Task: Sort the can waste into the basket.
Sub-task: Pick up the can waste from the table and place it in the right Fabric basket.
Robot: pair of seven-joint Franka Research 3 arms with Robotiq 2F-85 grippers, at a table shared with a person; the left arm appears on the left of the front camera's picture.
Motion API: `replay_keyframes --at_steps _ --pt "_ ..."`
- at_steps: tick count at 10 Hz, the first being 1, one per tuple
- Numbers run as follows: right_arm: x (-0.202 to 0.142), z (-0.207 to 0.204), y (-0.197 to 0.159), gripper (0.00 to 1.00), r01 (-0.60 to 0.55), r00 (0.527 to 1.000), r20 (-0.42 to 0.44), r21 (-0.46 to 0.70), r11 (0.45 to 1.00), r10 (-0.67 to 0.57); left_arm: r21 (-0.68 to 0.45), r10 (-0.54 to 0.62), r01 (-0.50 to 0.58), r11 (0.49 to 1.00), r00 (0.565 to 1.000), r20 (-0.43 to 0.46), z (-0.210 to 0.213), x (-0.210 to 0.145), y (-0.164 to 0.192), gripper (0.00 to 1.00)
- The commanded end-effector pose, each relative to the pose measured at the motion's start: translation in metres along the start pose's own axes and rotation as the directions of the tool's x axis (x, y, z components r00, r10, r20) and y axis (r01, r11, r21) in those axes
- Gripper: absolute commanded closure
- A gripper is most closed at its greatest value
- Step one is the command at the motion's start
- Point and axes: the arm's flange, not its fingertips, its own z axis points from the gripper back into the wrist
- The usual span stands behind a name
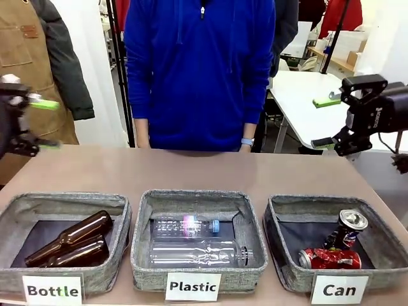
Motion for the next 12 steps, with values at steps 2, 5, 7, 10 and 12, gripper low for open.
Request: replay_keyframes --at_steps 2,5,7,10,12 --pt "0.000 0.000 0.000 0.00 0.000 1.000 0.000 0.000 1.000 0.000 0.000 0.000 0.000 1.000 1.000 0.000 0.000 0.000 0.000 0.00" --pt "0.000 0.000 0.000 0.00 0.000 1.000 0.000 0.000 1.000 0.000 0.000 0.000 0.000 1.000 1.000 0.000 0.000 0.000 0.000 0.00" --pt "0.000 0.000 0.000 0.00 0.000 1.000 0.000 0.000 1.000 0.000 0.000 0.000 0.000 1.000 1.000 0.000 0.000 0.000 0.000 0.00" --pt "0.000 0.000 0.000 0.00 0.000 1.000 0.000 0.000 1.000 0.000 0.000 0.000 0.000 1.000 1.000 0.000 0.000 0.000 0.000 0.00" --pt "0.000 0.000 0.000 0.00 0.000 1.000 0.000 0.000 1.000 0.000 0.000 0.000 0.000 1.000 1.000 0.000 0.000 0.000 0.000 0.00"
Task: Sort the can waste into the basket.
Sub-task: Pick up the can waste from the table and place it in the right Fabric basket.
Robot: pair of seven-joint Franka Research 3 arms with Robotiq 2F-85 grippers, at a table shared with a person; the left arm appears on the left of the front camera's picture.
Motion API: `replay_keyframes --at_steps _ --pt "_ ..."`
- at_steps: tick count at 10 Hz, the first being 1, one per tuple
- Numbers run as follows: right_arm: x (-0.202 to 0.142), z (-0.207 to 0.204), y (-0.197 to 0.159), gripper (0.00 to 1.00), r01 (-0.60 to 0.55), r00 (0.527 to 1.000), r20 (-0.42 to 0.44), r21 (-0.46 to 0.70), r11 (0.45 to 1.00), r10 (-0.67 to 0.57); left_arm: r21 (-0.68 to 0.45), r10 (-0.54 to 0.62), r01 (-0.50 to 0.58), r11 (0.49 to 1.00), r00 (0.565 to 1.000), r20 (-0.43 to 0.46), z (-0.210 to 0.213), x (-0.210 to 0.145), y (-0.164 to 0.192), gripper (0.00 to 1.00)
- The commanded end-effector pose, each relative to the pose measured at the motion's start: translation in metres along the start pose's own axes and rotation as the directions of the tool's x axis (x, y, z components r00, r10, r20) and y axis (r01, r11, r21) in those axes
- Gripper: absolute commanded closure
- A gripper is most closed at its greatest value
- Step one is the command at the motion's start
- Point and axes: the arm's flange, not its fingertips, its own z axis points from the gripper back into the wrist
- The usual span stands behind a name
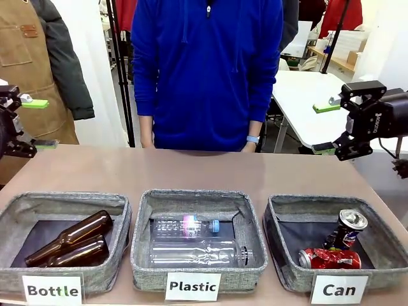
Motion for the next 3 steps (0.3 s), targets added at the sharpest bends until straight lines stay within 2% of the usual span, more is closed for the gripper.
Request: replay_keyframes --at_steps 1,3 --pt "0.0012 -0.0003 0.0030 0.00 -0.005 1.000 -0.002 0.006 1.000 0.005 0.006 0.011 -0.011 1.000 1.000 -0.009 0.0020 -0.0021 -0.0021 0.00" --pt "0.0012 -0.0003 0.0030 0.00 -0.005 1.000 -0.002 0.006 1.000 0.005 0.006 0.011 -0.011 1.000 1.000 -0.009 0.0020 -0.0021 -0.0021 0.00"
